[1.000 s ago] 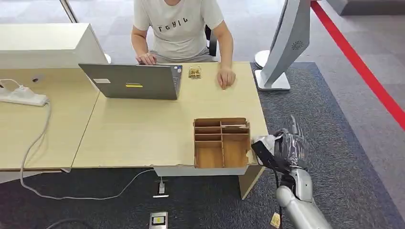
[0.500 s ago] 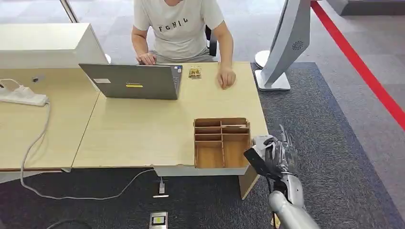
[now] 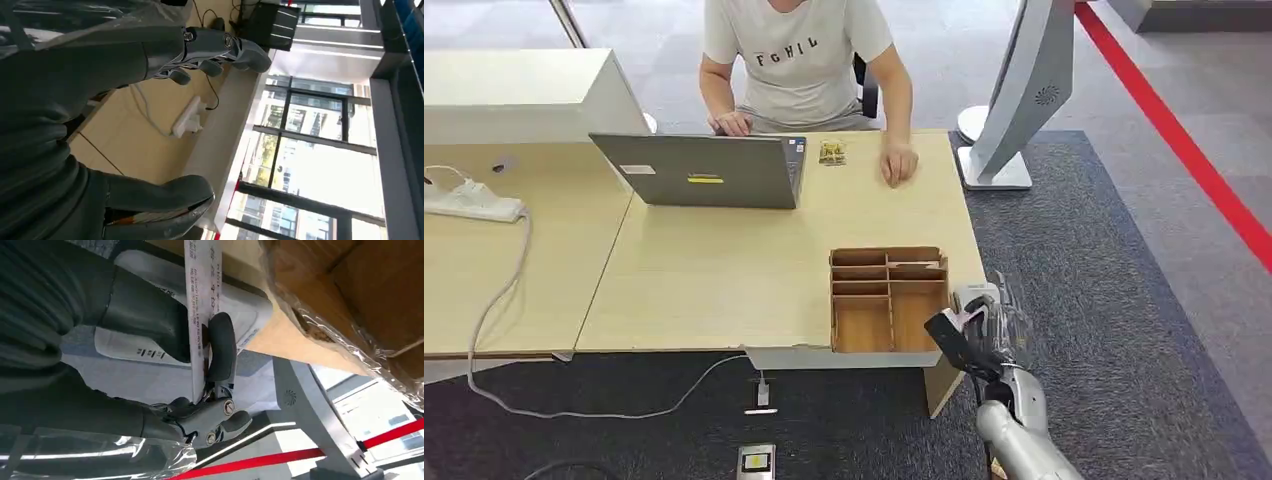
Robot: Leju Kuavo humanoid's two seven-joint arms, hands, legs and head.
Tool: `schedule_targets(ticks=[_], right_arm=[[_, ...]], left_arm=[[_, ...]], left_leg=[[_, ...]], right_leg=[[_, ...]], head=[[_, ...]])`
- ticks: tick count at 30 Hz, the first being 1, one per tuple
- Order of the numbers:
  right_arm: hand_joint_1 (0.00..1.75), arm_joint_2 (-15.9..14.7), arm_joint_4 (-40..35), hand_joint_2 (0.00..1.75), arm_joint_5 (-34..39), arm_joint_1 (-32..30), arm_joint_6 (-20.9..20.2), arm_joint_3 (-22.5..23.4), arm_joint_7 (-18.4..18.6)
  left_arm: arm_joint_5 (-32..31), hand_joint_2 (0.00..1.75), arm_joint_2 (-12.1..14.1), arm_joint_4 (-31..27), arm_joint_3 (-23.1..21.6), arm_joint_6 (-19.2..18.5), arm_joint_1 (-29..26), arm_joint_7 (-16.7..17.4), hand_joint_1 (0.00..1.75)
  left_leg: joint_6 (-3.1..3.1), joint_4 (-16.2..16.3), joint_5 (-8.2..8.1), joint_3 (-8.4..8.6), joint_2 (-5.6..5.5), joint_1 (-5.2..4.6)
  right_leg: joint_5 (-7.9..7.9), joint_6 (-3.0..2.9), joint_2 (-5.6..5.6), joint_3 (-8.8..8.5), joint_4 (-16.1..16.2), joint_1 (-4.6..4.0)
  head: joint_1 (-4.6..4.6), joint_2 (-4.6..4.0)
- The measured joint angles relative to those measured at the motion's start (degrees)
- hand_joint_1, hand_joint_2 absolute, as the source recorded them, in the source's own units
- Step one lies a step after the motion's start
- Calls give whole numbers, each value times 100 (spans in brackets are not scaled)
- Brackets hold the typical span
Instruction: Pass the card to the sensor for recognition and then transmit it.
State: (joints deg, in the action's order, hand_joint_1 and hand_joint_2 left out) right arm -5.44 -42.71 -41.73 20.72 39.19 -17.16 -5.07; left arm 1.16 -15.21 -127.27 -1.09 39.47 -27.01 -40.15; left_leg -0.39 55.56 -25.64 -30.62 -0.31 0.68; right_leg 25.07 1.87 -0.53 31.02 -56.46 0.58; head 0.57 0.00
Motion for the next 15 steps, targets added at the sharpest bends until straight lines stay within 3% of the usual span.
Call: schedule_targets(ticks=[6,15], right_arm=[[175,46,140,175,70,59,0,52,-148],[175,181,118,175,523,127,-4,52,-649]], left_arm=[[15,175,0,0,0,-2,0,0,0],[33,175,-11,0,2,-2,1,0,0]], left_leg=[[0,0,0,0,0,0],[0,0,0,0,0,0]], right_leg=[[0,0,0,-1,0,0],[0,0,0,-2,-2,0]], head=[[0,0],[2,0]])
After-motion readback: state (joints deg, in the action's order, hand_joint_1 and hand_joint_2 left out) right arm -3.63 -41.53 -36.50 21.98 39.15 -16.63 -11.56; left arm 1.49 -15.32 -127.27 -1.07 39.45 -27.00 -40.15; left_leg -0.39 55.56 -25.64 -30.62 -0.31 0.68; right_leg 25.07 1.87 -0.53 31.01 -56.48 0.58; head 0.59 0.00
